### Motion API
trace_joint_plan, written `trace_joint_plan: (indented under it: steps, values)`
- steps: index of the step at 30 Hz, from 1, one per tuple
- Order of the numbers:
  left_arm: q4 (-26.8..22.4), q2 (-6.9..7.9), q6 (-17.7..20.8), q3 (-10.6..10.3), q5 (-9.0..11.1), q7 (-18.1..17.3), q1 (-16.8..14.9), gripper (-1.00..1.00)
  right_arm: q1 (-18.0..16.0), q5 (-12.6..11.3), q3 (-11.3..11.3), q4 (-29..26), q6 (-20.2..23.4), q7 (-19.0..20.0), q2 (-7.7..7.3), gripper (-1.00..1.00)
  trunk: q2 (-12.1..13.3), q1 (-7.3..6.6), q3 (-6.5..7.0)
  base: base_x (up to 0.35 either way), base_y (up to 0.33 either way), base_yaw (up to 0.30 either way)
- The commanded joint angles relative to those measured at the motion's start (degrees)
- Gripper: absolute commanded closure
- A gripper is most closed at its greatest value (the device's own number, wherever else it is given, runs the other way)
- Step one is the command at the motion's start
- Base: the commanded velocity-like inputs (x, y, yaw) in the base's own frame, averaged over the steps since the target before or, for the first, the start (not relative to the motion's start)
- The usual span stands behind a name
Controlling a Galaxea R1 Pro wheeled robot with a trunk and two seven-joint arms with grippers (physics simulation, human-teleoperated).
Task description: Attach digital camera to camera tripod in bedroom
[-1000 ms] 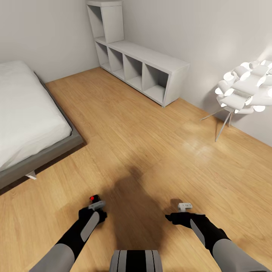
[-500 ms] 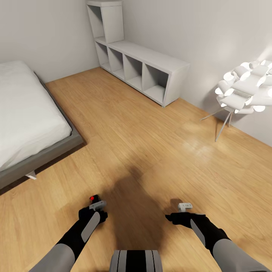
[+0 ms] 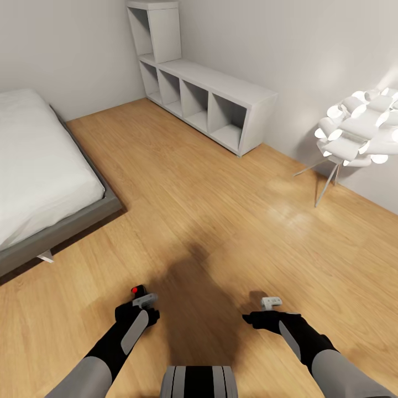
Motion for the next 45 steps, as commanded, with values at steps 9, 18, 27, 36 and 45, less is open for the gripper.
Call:
trace_joint_plan:
  steps: [9, 18, 27, 36, 45]
  values:
    - [0.0, -0.04, -0.4, -0.2, 0.7, 0.6, 0.0, -1.0, 0.0, -0.6, 0.4, -0.1, 0.5, -0.1, -0.19, -1.0, 0.0, -0.01, -0.04, 0.0, 0.0, 0.0]
    - [-0.1, -0.07, -0.4, -0.2, 0.7, 0.7, 0.0, -1.0, 0.0, -0.6, 0.4, -0.1, 0.5, 0.0, -0.21, -1.0, 0.0, -0.01, -0.04, 0.0, 0.0, 0.0]
    - [-0.1, -0.07, -0.4, -0.2, 0.7, 0.6, 0.0, -1.0, 0.0, -0.6, 0.4, -0.2, 0.4, 0.2, -0.27, -1.0, -0.1, 0.22, -2.03, 0.0, 0.0, 0.0]
    - [-0.4, -0.05, -0.5, -0.2, 0.7, 0.8, 0.0, -1.0, 0.0, -3.7, -1.0, -15.2, 4.1, 0.3, -0.39, -1.0, -0.2, 0.3, -2.7, 0.0, 0.0, 0.0]
    - [-0.6, -0.01, -0.5, -0.2, 0.7, 0.8, 0.0, -1.0, 0.3, -8.9, -7.7, -28.1, 17.0, 1.9, -3.67, -1.0, -0.2, 0.3, -2.7, 0.0, 0.0, 0.0]
